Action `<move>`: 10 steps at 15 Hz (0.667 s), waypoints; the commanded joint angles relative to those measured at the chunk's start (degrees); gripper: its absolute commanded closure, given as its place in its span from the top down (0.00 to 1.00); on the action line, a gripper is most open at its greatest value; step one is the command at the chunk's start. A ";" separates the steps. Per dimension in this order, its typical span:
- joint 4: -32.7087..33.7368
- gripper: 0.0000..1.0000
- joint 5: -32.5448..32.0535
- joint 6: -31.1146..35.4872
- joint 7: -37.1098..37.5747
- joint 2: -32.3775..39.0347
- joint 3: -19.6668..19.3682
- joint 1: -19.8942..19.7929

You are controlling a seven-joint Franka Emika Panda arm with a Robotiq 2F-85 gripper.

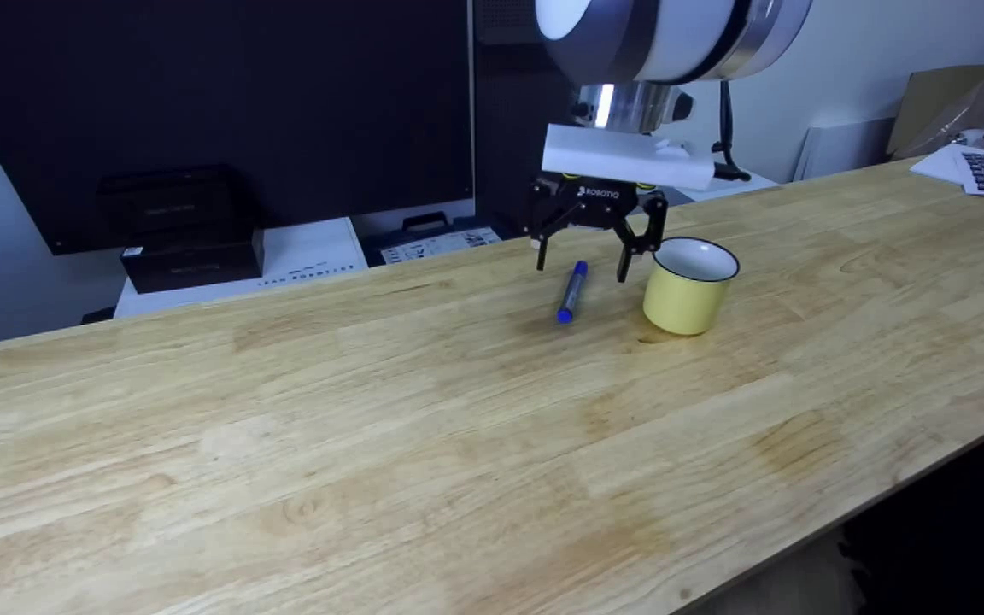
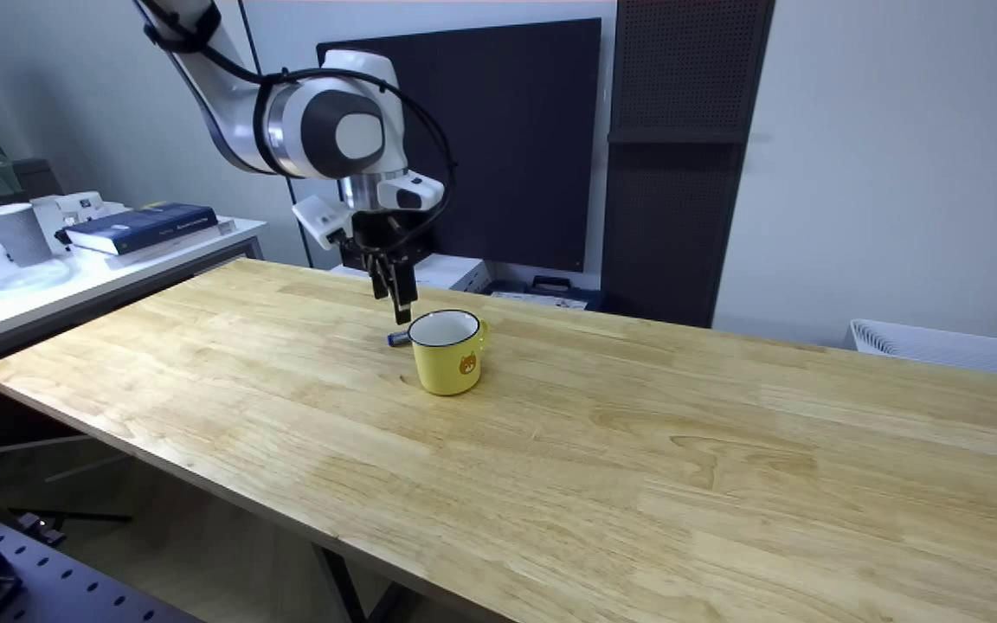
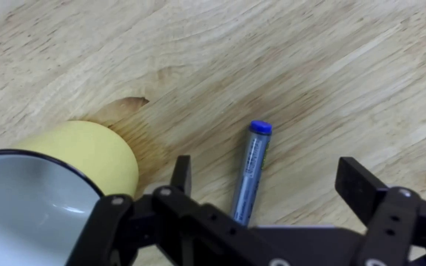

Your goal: Pick up the pen from the table and put it in the yellow cup.

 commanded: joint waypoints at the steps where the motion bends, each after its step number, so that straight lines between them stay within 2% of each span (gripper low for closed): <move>1: 2.28 1.00 1.16 0.13 -0.15 2.60 -0.29 0.15; 10: 6.16 1.00 1.00 1.25 1.87 7.77 -2.41 1.68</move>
